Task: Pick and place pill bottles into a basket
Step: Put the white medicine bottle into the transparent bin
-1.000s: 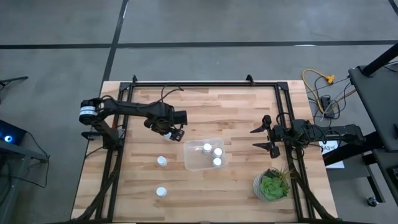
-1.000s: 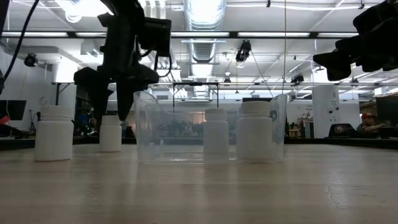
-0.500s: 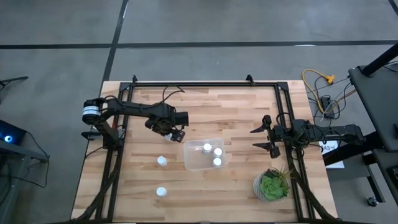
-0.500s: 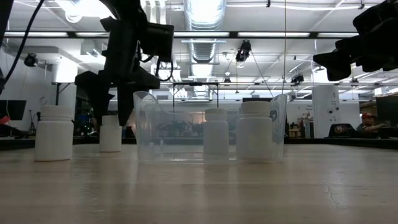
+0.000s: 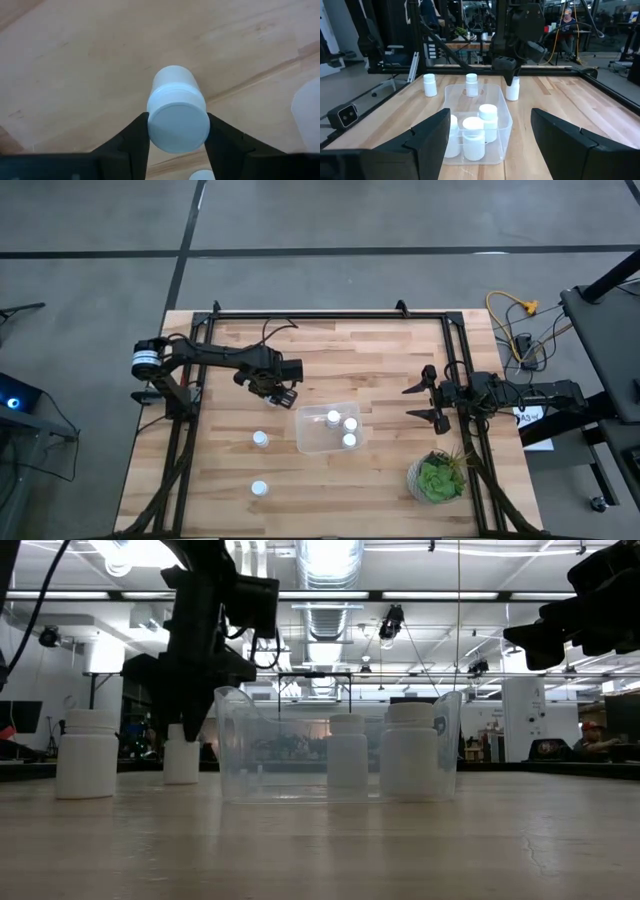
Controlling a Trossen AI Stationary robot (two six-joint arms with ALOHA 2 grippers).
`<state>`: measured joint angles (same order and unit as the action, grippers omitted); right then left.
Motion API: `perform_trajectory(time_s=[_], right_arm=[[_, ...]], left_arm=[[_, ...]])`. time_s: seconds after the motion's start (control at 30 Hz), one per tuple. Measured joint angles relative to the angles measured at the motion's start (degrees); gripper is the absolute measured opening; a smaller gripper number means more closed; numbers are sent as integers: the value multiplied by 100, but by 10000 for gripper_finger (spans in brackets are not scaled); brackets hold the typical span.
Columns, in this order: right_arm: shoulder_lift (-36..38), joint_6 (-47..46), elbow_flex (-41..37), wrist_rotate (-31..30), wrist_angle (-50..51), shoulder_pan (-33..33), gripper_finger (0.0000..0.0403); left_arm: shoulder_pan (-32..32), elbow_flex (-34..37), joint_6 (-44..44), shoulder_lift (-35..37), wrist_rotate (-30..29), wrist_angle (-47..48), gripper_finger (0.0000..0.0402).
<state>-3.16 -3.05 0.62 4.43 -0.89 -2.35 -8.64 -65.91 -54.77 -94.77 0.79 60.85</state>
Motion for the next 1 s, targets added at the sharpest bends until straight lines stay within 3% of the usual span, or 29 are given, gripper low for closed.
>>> perform_trajectory(time_s=[0.3,0.7,1.0], right_arm=[[0,38,0,0,0,2,265],[2,0,0,-2,0,2,265],[2,44,0,-1,0,2,265]], left_arm=[[56,-367,195,174,237,49,141],[234,-1674,326,475,194,188,141],[718,-2535,297,387,53,396,141]])
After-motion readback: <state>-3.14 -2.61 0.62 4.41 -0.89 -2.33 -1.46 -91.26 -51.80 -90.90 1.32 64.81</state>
